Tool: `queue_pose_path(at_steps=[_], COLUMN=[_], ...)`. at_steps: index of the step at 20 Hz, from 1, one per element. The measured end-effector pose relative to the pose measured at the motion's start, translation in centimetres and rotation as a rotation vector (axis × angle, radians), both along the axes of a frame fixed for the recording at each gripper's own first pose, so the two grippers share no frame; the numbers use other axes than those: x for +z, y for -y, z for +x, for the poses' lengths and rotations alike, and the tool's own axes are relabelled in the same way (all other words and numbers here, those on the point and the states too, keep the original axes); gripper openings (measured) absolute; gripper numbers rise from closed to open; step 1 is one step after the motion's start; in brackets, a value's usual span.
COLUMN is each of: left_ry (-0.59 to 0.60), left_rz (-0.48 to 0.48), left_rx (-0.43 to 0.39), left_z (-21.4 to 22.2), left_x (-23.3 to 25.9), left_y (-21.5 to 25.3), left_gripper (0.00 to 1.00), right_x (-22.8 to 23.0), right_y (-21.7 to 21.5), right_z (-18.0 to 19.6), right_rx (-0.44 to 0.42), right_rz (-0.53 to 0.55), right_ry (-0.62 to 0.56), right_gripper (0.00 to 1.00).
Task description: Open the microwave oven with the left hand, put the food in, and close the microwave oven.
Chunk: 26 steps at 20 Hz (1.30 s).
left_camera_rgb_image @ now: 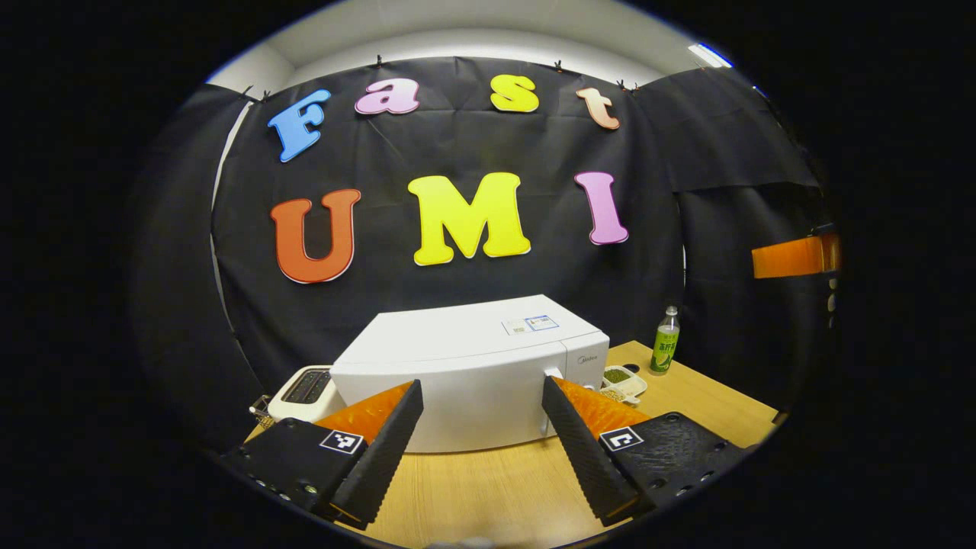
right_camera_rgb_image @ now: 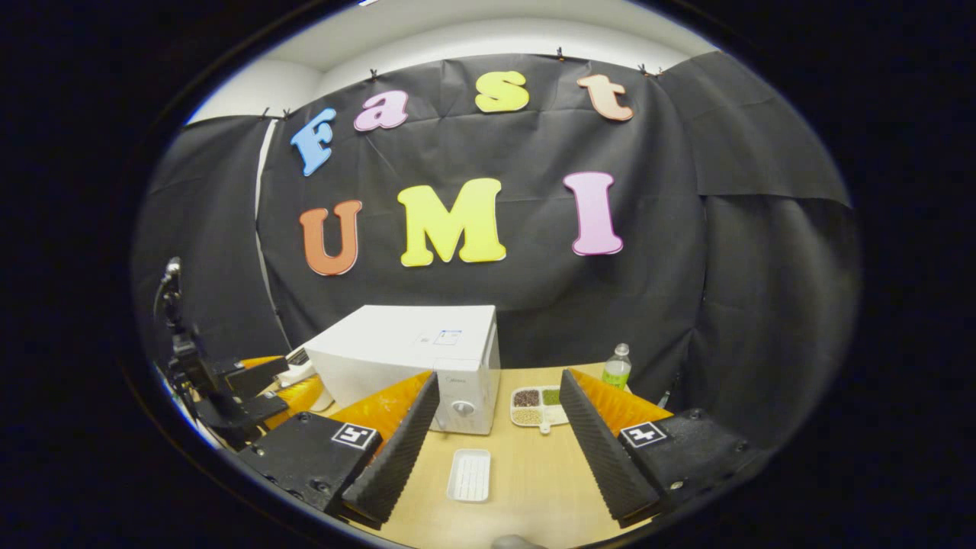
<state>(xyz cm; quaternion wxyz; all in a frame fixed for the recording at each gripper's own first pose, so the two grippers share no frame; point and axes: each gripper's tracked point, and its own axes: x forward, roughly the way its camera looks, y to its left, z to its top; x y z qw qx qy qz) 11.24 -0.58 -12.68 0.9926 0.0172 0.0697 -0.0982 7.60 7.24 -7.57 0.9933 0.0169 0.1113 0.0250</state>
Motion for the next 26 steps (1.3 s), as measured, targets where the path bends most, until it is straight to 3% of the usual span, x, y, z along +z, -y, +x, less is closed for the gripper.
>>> queue_pose_path(at_steps=[1,2,3,5,6,7,8,9,10,11,12,26], left_ry=[0.005,0.008,0.007,0.018,0.016,0.018,0.016,0.015,0.017,0.020,0.023,0.053], left_rz=[-0.002,-0.004,-0.009,-0.014,-0.012,-0.011,-0.013,-0.016,-0.017,-0.016,-0.017,-0.063], left_rx=[0.011,0.022,0.033,0.060,0.076,0.091,0.103,0.115,0.125,0.138,0.144,0.150], left_z=[-0.7,-1.3,-1.8,-3.0,-3.6,-4.1,-4.6,-5.2,-5.7,-6.1,-6.5,-8.1], left_x=[0.6,1.1,1.5,2.1,2.4,2.4,2.5,2.6,2.8,3.0,3.2,5.4], left_y=[-1.0,-2.0,-3.0,-5.2,-6.2,-7.0,-7.8,-8.5,-9.1,-9.7,-10.2,-10.2], left_gripper=[0.96,0.96,0.96,0.96,0.96,0.96,0.96,0.96,0.96,0.96,0.96,0.96], right_x=[0.1,0.0,0.0,0.0,0.1,0.0,-0.1,-0.1,-0.1,0.0,0.0,1.2], right_y=[0.1,0.2,0.3,0.6,0.7,0.7,0.8,0.8,0.8,0.6,0.5,-0.7], right_z=[0.1,0.0,0.0,0.0,0.0,-0.1,-0.3,-0.4,-0.6,-0.7,-0.8,-2.5], right_rx=[-0.005,-0.012,-0.018,-0.031,-0.037,-0.040,-0.043,-0.047,-0.047,-0.047,-0.044,-0.037], right_rz=[-0.005,-0.010,-0.014,-0.013,-0.010,-0.008,-0.011,-0.015,-0.017,-0.021,-0.024,-0.035], right_ry=[0.005,0.010,0.014,0.018,0.021,0.022,0.023,0.026,0.029,0.031,0.032,0.070], right_gripper=[1.00,0.92,1.00,1.00,0.92,0.92,1.00,0.92,1.00,1.00,0.92,0.92])
